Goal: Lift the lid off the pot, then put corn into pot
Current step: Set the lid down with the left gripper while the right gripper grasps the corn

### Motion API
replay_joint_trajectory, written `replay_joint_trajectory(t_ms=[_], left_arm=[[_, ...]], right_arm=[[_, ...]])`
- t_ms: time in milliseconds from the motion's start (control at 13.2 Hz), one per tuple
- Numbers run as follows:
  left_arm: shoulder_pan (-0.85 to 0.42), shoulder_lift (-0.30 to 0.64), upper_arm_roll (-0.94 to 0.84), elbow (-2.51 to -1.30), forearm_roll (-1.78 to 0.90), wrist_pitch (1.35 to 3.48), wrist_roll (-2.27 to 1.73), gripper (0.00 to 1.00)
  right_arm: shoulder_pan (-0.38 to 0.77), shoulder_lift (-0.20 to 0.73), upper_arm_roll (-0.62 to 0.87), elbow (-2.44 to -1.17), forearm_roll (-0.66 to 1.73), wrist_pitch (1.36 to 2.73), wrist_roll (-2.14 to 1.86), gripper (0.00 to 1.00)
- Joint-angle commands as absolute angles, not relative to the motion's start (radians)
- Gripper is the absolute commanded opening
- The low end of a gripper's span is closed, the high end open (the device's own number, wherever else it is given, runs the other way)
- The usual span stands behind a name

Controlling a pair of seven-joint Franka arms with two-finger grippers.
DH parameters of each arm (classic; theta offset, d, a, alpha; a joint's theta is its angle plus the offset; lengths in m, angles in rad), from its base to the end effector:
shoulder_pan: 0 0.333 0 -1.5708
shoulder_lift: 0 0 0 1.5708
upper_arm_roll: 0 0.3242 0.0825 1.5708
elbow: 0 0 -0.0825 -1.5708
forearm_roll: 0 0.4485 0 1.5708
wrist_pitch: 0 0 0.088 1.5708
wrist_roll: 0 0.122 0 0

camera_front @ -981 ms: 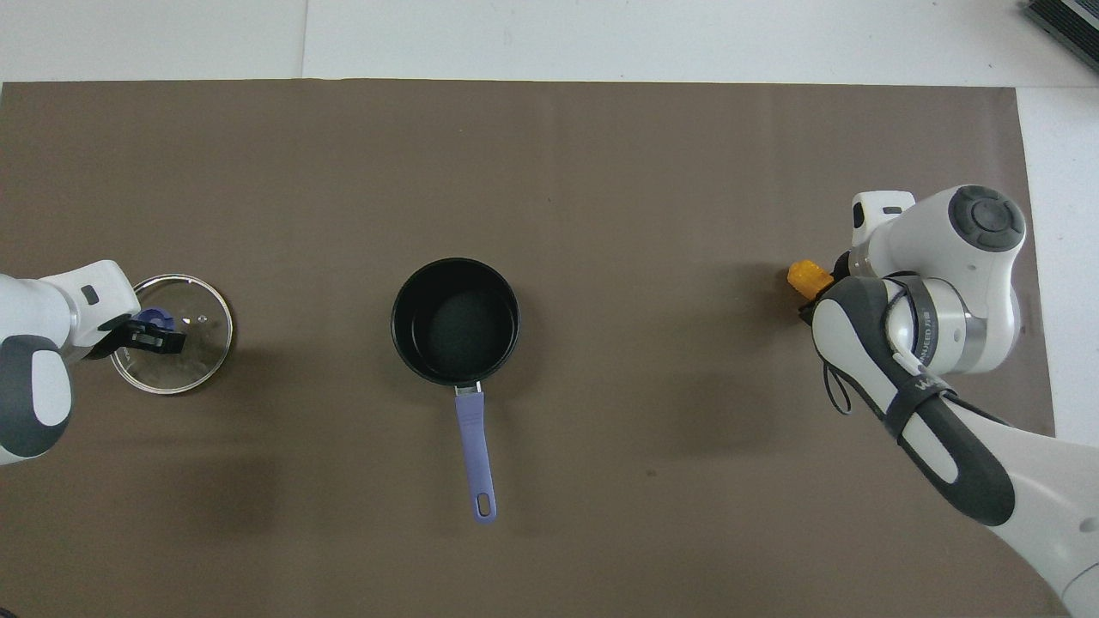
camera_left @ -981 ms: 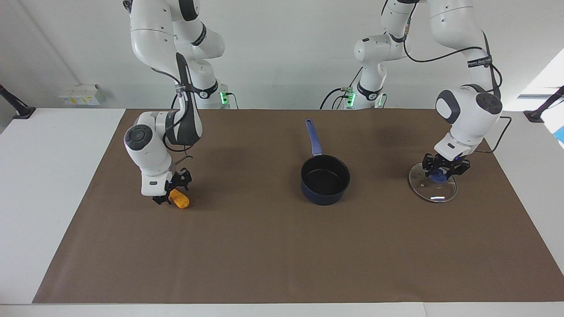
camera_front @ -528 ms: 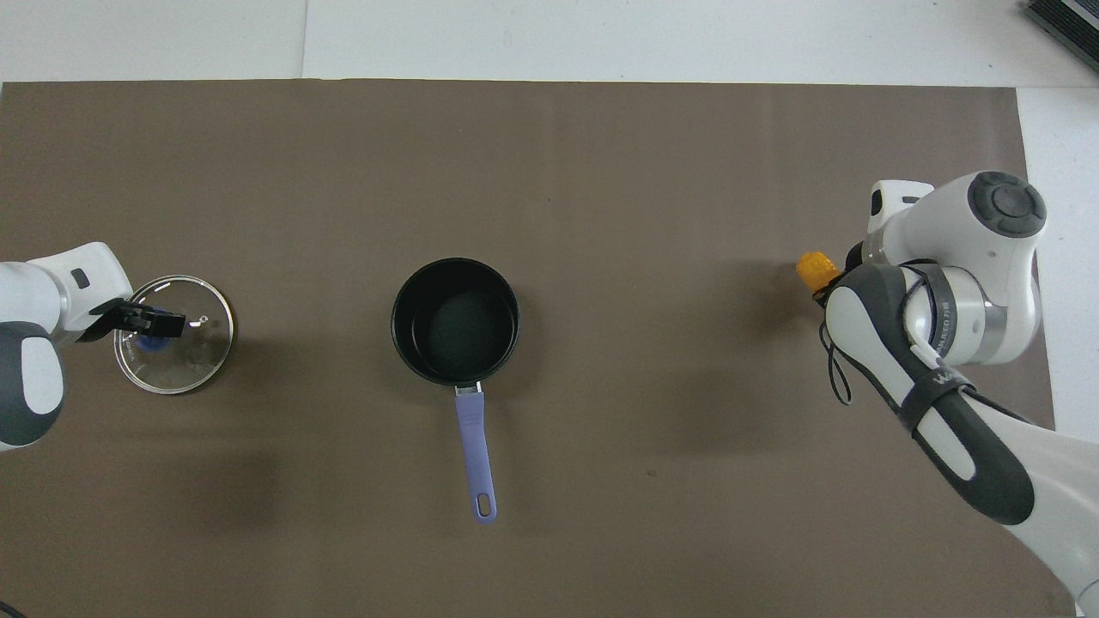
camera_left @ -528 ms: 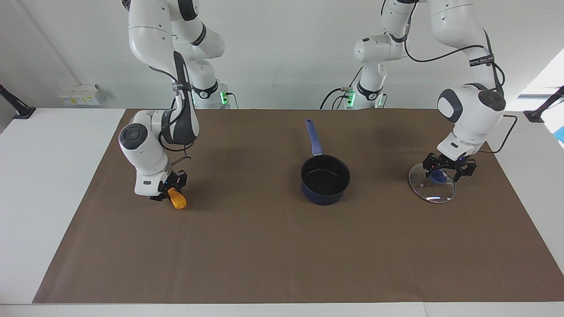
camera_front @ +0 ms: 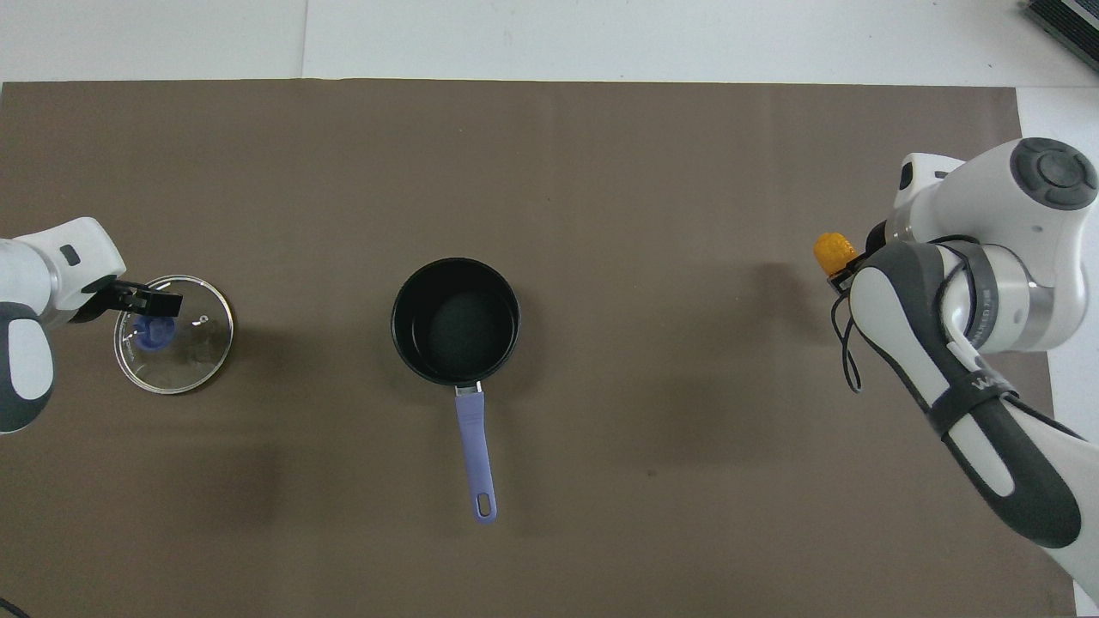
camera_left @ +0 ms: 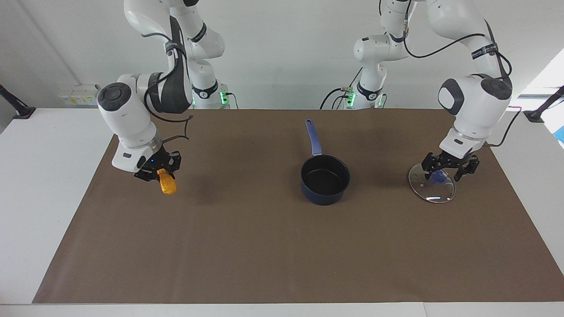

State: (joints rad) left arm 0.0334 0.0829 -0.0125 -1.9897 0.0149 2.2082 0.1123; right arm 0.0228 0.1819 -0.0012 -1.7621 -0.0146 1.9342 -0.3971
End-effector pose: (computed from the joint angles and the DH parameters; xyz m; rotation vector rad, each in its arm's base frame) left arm 0.6455 0.0143 0.3969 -3.1102 0.1546 -0.2098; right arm 0.6742 0.0134 0.4274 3.0597 0.6585 -0.0191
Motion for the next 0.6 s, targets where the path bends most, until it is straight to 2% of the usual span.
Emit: replay_joint_trajectory(t_ms=[0, 302, 528], left_arm=[[-0.012, 0.094, -0.002, -1.864, 0.021, 2.044, -0.024, 1.00], [-0.015, 0.084, -0.003, -1.717, 0.020, 1.829, -0.029, 1.00], [-0.011, 0.078, -0.003, -1.629, 0.020, 1.708, -0.028, 1.00]], right_arm=[[0.020, 0.189, 0.049, -1.674, 0.006, 1.849, -0.257, 0.00], [0.023, 0.192, 0.185, -1.658, 0.008, 1.870, 0.056, 0.00], [0.118, 0.202, 0.252, -1.658, 0.009, 1.945, 0.329, 0.00]])
